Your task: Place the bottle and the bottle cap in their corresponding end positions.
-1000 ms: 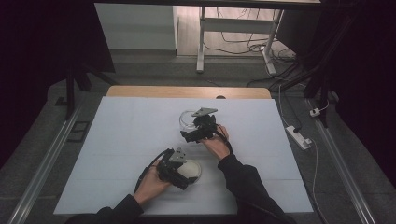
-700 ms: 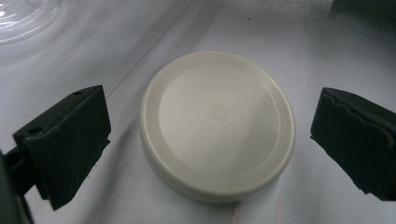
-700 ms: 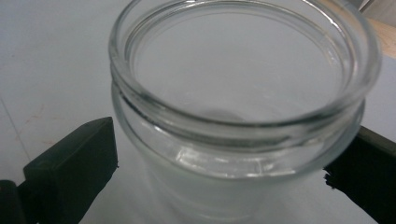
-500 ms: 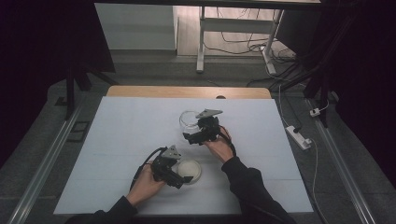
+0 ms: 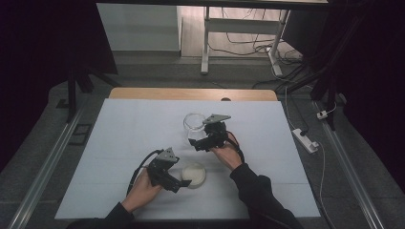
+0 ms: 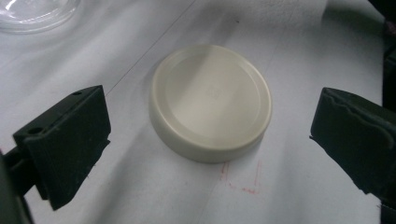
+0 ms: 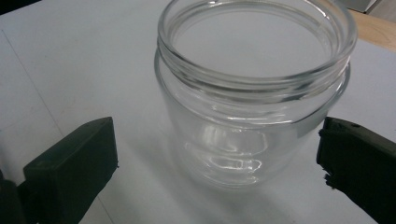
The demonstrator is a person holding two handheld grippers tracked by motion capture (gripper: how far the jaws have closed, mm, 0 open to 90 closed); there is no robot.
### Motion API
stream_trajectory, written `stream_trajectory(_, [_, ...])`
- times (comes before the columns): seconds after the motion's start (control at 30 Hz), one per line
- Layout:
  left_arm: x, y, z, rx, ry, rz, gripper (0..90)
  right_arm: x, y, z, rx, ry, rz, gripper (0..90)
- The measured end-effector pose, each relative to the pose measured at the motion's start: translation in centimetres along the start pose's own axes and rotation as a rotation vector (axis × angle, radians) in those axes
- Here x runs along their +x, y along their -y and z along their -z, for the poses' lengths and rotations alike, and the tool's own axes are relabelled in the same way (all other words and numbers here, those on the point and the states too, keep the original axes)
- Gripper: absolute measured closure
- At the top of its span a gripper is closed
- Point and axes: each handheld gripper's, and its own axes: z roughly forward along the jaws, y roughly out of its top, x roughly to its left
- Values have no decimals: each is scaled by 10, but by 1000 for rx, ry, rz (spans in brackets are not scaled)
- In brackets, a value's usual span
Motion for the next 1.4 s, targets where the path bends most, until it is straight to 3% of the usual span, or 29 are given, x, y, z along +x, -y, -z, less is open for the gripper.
stream_trajectory(0.2, [1,2,10,-15,-4,4,0,6,1,8,0,-6,14,0])
stream_trajectory(0.63, [2,11,26,-22,30,7,0,22,12,22,20,-43,38,0])
stream_trajectory(0.83, [0,16,33,-17,22,3,0,30,17,30,38,-52,38,0])
stream_trajectory(1.4, [-2,30,56,-43,3,30,0,39,31,61,-3,-90,29,0])
